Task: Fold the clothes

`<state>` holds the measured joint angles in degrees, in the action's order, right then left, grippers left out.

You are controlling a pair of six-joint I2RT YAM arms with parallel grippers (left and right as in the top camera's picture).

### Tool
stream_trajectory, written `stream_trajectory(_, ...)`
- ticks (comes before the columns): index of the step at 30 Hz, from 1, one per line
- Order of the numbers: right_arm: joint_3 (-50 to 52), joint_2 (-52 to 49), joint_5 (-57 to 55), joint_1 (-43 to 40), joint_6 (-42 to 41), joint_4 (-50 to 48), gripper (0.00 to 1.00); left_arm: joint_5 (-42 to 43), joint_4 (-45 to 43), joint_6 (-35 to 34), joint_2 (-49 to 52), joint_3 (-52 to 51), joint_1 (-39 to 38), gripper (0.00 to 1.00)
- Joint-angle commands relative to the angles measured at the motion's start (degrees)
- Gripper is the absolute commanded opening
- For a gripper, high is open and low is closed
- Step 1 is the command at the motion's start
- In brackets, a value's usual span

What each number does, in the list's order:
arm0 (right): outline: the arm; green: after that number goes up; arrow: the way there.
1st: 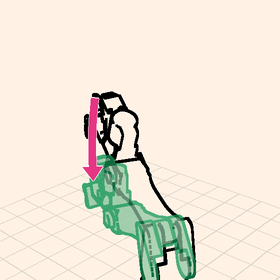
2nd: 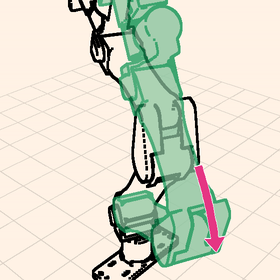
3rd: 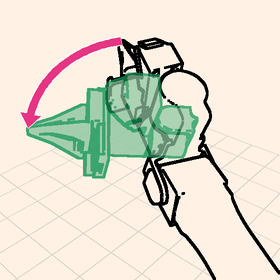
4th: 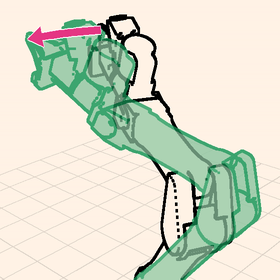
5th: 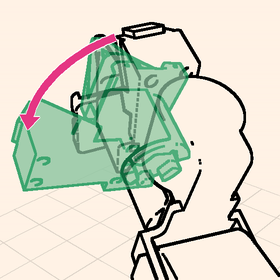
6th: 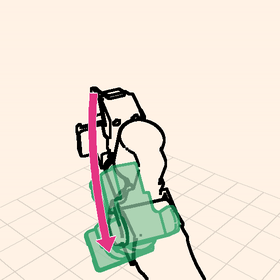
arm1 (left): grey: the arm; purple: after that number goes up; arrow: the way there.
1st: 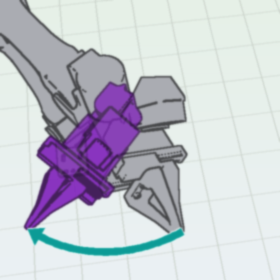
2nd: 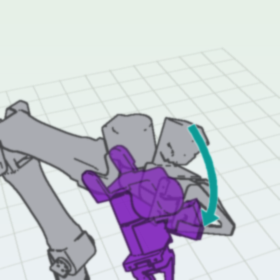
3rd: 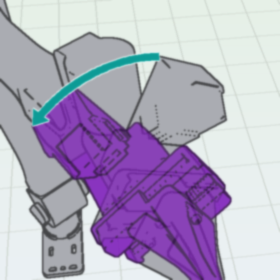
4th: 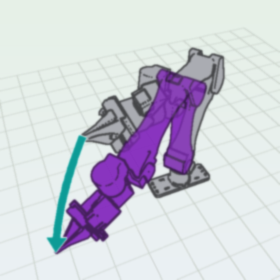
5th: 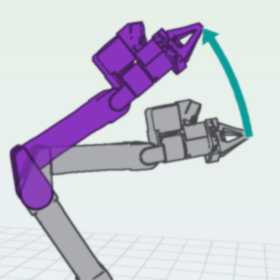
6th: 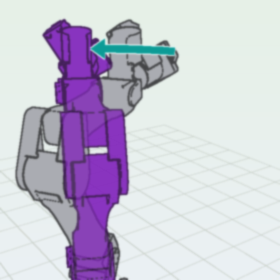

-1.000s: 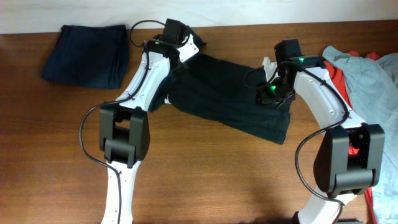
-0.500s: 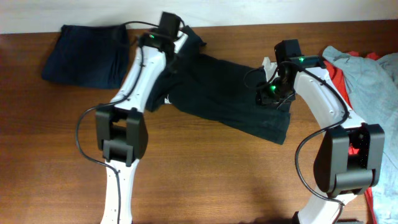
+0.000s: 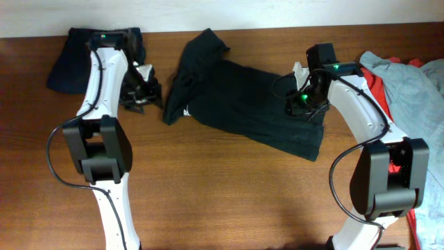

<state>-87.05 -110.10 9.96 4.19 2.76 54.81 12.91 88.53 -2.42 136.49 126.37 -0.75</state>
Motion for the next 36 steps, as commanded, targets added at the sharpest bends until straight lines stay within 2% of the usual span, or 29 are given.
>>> stream_trajectory(1,0.4,0.1,-0.7,0.2,-0.2,-0.2,0.5,4.8,0.3,0.9,-1.0,-2.6,-1.6,0.66)
stream_trajectory(5,0.5,0.1,-0.7,0.2,-0.2,-0.2,0.5,4.7,-1.0,0.9,-1.0,-4.8,-3.3,0.71)
stream_trajectory(10,0.7,0.1,-0.7,0.3,-0.2,-0.2,0.5,1.8,-5.8,-1.4,-1.0,-7.5,-3.8,0.72)
stream_trajectory(17,1.0,0.1,-0.7,0.2,-0.2,-0.2,0.5,-5.3,-7.1,-1.9,-1.0,-9.1,-4.6,0.72)
stream_trajectory(31,1.0,0.1,-0.7,0.2,-0.2,-0.2,0.5,-10.6,-11.9,-5.8,-1.0,-12.7,-5.7,0.72)
stream_trajectory(36,1.0,0.1,-0.7,0.2,-0.2,-0.2,0.5,-11.3,-12.7,-5.7,-1.0,-12.8,-5.7,0.68)
